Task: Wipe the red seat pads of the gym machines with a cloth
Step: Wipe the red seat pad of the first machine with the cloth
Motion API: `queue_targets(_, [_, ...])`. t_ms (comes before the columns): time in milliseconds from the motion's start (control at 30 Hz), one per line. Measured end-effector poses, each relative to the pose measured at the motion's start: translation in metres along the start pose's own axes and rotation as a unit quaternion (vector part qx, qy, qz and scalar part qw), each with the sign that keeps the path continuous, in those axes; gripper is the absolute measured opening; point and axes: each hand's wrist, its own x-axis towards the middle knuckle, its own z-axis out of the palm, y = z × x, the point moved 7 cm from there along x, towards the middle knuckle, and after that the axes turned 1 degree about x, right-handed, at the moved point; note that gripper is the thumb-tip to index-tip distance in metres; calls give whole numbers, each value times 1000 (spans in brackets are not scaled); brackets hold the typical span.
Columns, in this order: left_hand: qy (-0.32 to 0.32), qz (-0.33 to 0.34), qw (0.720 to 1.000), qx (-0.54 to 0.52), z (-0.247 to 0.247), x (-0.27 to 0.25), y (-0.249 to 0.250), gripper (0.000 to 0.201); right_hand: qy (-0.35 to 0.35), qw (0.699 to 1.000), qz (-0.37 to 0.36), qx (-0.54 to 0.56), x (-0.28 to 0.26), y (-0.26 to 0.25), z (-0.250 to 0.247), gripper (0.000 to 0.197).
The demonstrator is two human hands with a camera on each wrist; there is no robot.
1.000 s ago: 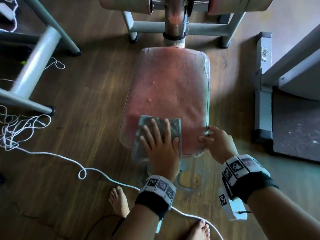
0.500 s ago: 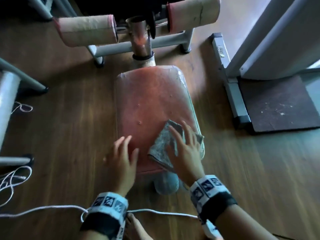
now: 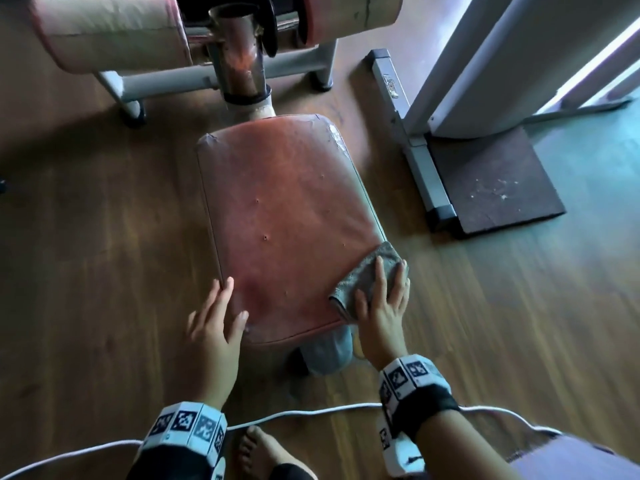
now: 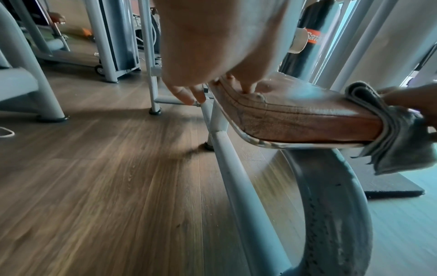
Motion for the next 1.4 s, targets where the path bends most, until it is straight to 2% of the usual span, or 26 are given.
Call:
queue_targets(100, [3,7,1000,-10,0,1,-5,58,54,983,112,137,-25,-15,12,65])
queue_targets(167, [1,18,1000,-7,-1,3,-7,59,90,965,158,191,-43,-29,22,68])
queue_targets(267, [-5,30,999,-10,-2,5,-10,61,97,942,198,253,-62,-42,37,70])
queue_targets(367, [-6,39,999,-10,-3,6,-12,62,107,933,208,275,-52,-36,32,72])
queue_targets(467, [-4,43,999,-9,-3,5,-12,62,139,931,210,263,-21,-15,10,69])
queue_targets(567, [-2,38,999,-23,-1,3,-12,61,143,935,203,255,1,-5,-2,63])
queue_targets(667, [-1,35,999,-27,0,1,-11,61,156,943,175,236,-17,-16,11,68])
queue_targets(833, [-7,41,999,-21,0,3,-12,62,123,954,126,243,-66,-53,46,69])
queue_targets(933, [-11,45,999,-20,-1,4,-12,62,105,954,143,243,-50,-42,39,70])
queue_targets(1067, [-11,43,999,-13,0,3,-12,62,124,951,173,224,-23,-18,17,69])
queue_targets(1167, [-5,38,999,-16,0,3,-11,62,133,955,147,219,-33,-29,22,68])
queue_targets(1333, [-2,17,1000,-12,1,1,-9,62,38,966,105,234,-63,-51,48,70])
queue_targets(1400, [-4,8,1000,-8,2,1,-7,63,12,985,80,153,-50,-43,39,63])
